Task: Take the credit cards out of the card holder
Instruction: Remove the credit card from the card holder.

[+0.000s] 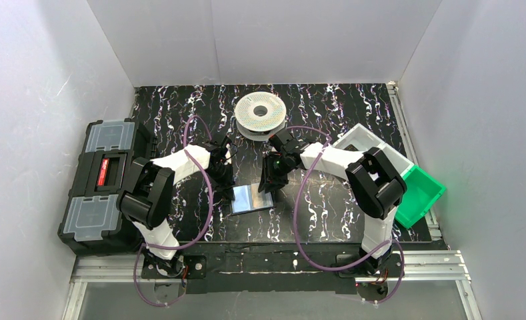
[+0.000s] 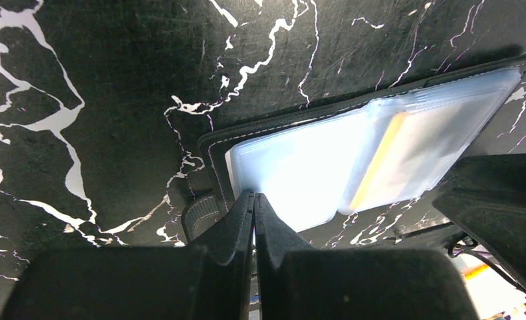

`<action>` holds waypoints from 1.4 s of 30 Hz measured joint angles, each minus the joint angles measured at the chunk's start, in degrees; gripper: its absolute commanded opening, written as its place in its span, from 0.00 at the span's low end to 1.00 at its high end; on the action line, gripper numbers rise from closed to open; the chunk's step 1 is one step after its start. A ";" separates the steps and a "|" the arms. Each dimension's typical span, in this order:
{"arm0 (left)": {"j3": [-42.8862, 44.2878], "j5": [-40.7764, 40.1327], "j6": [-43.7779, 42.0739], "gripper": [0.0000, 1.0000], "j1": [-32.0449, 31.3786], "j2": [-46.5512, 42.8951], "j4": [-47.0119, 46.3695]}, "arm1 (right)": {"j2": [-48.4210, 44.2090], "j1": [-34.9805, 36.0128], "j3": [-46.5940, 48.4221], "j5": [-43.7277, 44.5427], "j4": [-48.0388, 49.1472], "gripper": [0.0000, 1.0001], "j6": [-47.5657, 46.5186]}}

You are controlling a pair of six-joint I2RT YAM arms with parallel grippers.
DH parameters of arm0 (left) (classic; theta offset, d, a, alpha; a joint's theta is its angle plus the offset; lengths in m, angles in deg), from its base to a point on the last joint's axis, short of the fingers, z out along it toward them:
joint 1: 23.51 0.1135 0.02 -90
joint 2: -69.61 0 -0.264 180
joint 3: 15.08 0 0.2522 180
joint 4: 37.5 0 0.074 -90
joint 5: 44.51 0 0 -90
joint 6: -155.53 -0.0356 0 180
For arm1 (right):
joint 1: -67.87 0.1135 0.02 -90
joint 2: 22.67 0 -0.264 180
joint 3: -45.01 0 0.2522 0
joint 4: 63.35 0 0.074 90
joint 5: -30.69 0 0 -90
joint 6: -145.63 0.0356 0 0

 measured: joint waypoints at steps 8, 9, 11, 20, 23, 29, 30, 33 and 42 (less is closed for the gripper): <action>0.00 0.04 -0.24 0.00 0.00 0.00 0.00 | 2.34 0.11 0.46 -0.39 -0.02 0.37 0.61; 0.00 0.04 -0.24 0.00 0.00 0.00 0.00 | 2.47 0.17 0.61 -0.37 -0.04 0.37 0.74; 0.00 0.07 -0.24 0.00 0.00 0.00 0.00 | 2.80 0.42 0.94 -0.39 -0.04 0.37 0.92; 0.00 0.24 -0.28 0.00 0.00 0.00 0.00 | 6.45 3.48 4.68 -1.92 0.20 0.37 1.46; 0.00 0.48 -0.46 0.00 0.00 0.00 0.00 | 7.39 4.04 5.35 -2.75 0.35 0.36 1.64; 0.39 1.29 -0.90 0.00 -0.13 0.00 0.28 | 8.07 4.07 5.62 -4.28 0.61 0.39 2.56; 0.72 1.53 -0.90 0.00 -0.31 0.00 0.46 | 8.13 4.04 5.62 -4.57 0.70 0.40 2.71; 1.99 2.03 -0.87 0.00 -0.70 -0.02 1.01 | 8.35 3.76 5.62 -5.86 1.68 0.45 3.19; 4.57 3.50 -0.44 0.10 -1.73 -2.23 2.62 | 6.19 -1.55 2.69 -9.29 6.25 0.62 5.22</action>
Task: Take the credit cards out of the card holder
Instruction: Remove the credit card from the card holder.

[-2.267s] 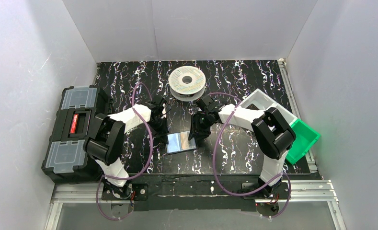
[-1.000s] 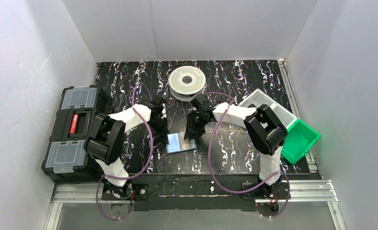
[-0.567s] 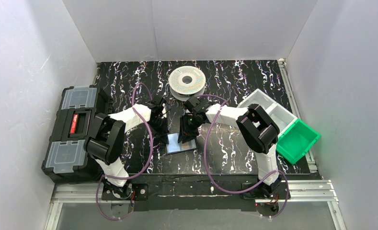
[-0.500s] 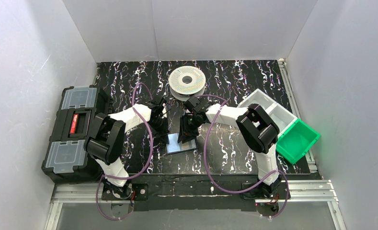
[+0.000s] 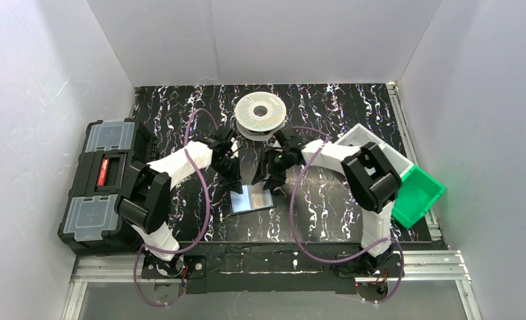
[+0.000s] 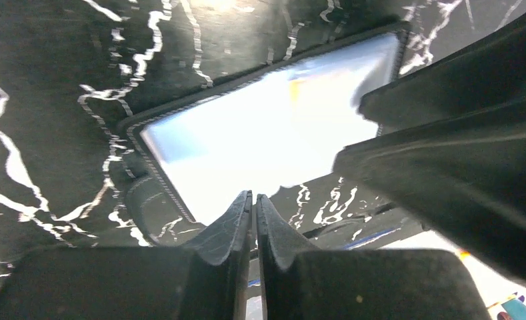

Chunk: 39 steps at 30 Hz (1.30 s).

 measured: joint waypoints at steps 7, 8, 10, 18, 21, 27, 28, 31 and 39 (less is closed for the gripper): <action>5.31 -5.22 0.48 0.50 -9.01 0.44 2.01 | -11.23 -8.00 -6.54 -0.31 1.03 0.63 0.70; 7.13 -6.95 0.37 0.54 -10.91 0.98 2.54 | -12.87 -8.72 -7.52 -0.22 1.38 0.63 0.70; 10.73 -10.67 -0.17 0.58 -14.16 2.67 3.34 | -15.19 -9.99 -9.81 -0.11 2.05 0.63 0.70; 17.09 -21.38 -1.81 0.57 -20.70 12.11 5.40 | -17.14 -15.65 -18.49 0.46 2.51 0.63 0.70; 17.05 -23.12 -2.36 0.56 -20.68 14.73 6.23 | -18.03 -17.86 -20.22 0.85 2.54 0.62 0.68; 17.00 -22.75 -3.45 0.55 -20.61 15.45 5.90 | -20.17 -18.97 -20.79 1.16 2.56 0.63 0.57; 16.87 -22.60 -3.58 0.53 -20.61 15.45 5.68 | -20.35 -18.97 -20.79 1.16 2.58 0.63 0.50; 16.63 -22.27 -3.96 0.45 -20.63 15.45 5.11 | -20.39 -18.97 -20.79 1.29 2.58 0.63 0.46; 15.65 -21.88 -4.13 0.16 -20.61 15.28 4.48 | -20.39 -18.12 -20.79 2.10 2.51 0.63 0.35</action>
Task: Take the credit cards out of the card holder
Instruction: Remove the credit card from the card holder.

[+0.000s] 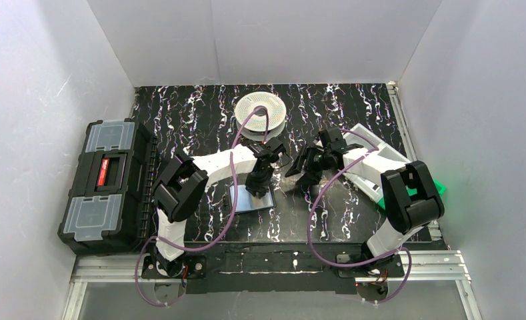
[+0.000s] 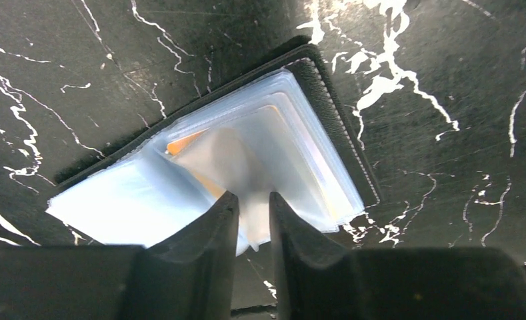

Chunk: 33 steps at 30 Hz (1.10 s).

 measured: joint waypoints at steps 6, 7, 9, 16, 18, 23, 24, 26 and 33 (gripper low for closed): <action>-1.88 1.62 -0.07 0.00 2.01 -0.94 -1.07 | 0.48 4.33 0.48 0.37 -0.09 0.57 0.07; -2.38 2.45 0.04 0.00 2.67 -1.22 -1.53 | 0.87 5.20 0.94 0.37 -0.13 0.56 0.09; -3.63 4.74 0.20 0.00 3.96 -1.92 -2.80 | 2.03 6.73 2.34 0.22 -0.13 0.50 0.07; -8.83 15.63 1.27 0.00 9.57 -4.37 -8.31 | 6.71 11.02 7.67 -0.92 -0.11 0.46 0.07; -10.12 18.38 1.64 0.00 10.95 -4.79 -9.73 | 7.58 12.09 9.03 -1.18 -0.13 0.46 0.04; -11.23 21.53 1.86 0.00 12.44 -4.96 -11.15 | 9.75 14.25 11.32 -1.38 -0.11 0.44 0.04; -11.30 21.77 1.86 0.00 12.55 -4.96 -11.23 | 10.14 14.53 11.50 -1.38 -0.11 0.43 0.04; -11.45 22.12 1.88 0.00 12.70 -4.96 -11.43 | 11.37 15.15 11.98 -1.42 -0.11 0.42 0.04; -11.56 22.38 1.88 0.00 12.74 -4.98 -11.61 | 14.23 15.91 12.13 -1.53 -0.59 0.38 0.04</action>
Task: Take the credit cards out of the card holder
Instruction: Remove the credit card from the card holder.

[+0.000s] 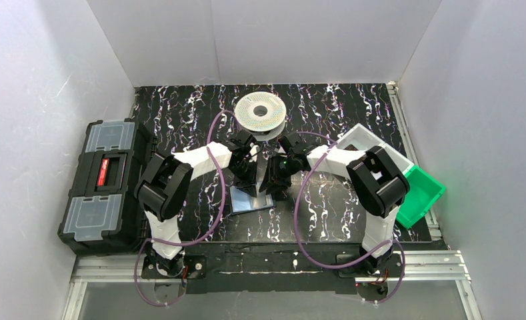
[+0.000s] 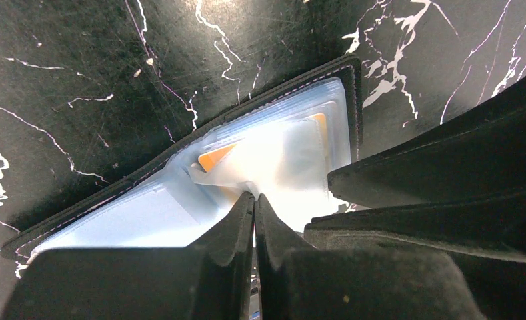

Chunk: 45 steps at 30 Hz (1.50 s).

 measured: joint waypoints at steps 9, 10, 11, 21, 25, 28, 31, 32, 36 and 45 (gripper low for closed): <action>-0.09 -0.11 -0.17 0.00 0.00 -0.22 -0.02 | 1.73 0.28 0.42 -0.13 -0.02 0.13 -0.17; -0.09 -0.11 -0.26 0.00 0.00 -0.26 0.00 | 1.99 0.28 0.44 -0.26 -0.02 0.08 -0.15; -0.09 -0.13 -0.35 0.02 0.00 -0.28 0.02 | 2.23 0.28 0.44 -0.33 -0.04 0.04 -0.15; -0.02 -1.20 -0.55 0.44 -0.46 -2.08 3.10 | 1.90 0.28 0.44 -0.63 -0.39 0.01 -0.02; -0.02 -5.01 -0.24 0.44 -0.02 -5.57 6.86 | 0.26 0.46 0.70 -0.55 -0.90 0.01 -0.02; -0.04 -8.22 -0.04 0.40 0.70 -9.05 9.53 | -0.74 0.90 2.01 -0.24 -1.92 0.01 -0.07; -0.09 -10.73 0.15 0.34 1.53 -12.63 11.39 | -0.83 1.73 4.37 0.17 -2.69 0.01 -0.15; -0.15 -11.47 0.17 0.33 1.88 -13.60 11.93 | -0.83 2.19 5.25 0.28 -2.99 0.01 -0.17; -1.16 -13.31 0.09 0.31 3.41 -17.05 13.68 | 0.68 4.61 9.86 0.48 -4.20 0.01 -0.28; -2.71 -14.03 -0.90 0.29 6.38 -22.82 17.03 | 11.23 9.29 17.40 0.44 -5.25 0.06 -0.44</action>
